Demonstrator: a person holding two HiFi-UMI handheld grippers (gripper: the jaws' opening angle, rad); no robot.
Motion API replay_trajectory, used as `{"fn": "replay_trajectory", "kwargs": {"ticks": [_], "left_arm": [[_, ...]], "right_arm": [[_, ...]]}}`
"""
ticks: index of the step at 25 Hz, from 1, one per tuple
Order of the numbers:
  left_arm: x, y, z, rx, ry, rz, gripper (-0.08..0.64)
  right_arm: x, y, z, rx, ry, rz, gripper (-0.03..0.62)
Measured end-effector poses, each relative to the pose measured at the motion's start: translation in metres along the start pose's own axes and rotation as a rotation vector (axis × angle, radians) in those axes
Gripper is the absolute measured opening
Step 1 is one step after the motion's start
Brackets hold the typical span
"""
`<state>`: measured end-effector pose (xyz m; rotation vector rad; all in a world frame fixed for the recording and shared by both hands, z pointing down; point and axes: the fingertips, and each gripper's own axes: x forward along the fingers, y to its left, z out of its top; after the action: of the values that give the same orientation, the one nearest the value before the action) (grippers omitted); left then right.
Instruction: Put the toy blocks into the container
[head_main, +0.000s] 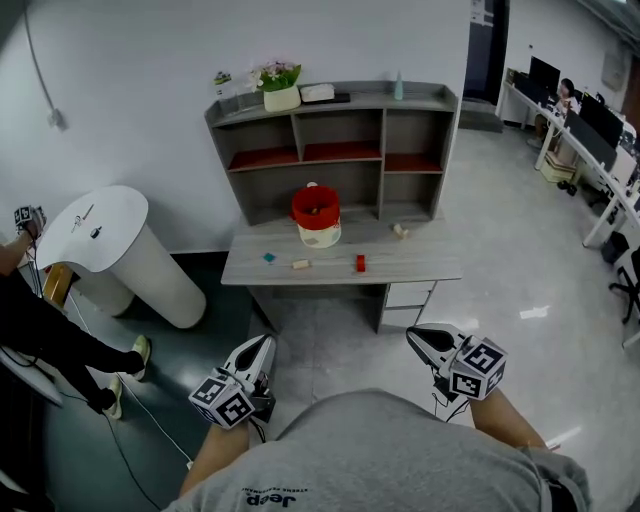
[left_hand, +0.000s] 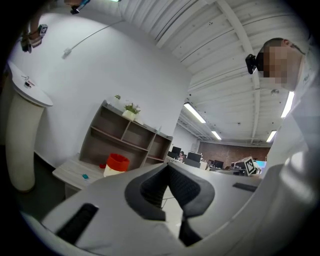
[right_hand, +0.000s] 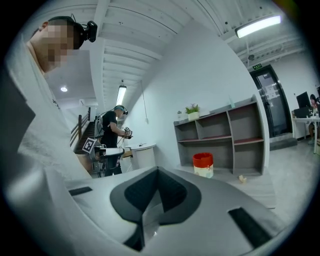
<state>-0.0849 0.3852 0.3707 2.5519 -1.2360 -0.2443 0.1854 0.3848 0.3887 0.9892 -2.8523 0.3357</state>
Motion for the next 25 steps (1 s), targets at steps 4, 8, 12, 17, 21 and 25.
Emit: {"fn": "replay_trajectory", "kwargs": {"ticks": [4,8,12,17,21,25], "left_arm": [[0.016,-0.019,-0.01,-0.008,0.013,-0.002,0.017],[0.029,-0.032,-0.016,0.001,0.038,-0.006,0.017],[0.036,-0.021,-0.017,0.006,0.054,-0.006,0.017],[0.048,0.026,-0.016,-0.028,0.05,-0.014,0.017],[0.063,0.088,-0.01,-0.064,0.04,-0.046,0.017],[0.081,0.167,0.015,-0.05,0.048,-0.088,0.017]], "right_arm": [[-0.02,-0.015,-0.004,0.019,-0.011,0.006,0.021],[-0.029,-0.028,-0.011,0.039,-0.012,0.012,0.021],[-0.017,-0.034,-0.017,0.055,-0.002,0.019,0.021],[0.028,-0.044,-0.016,0.051,0.018,0.009,0.021],[0.084,-0.051,-0.01,0.034,0.036,-0.015,0.021],[0.165,-0.055,0.01,0.042,0.031,-0.044,0.021]]}}
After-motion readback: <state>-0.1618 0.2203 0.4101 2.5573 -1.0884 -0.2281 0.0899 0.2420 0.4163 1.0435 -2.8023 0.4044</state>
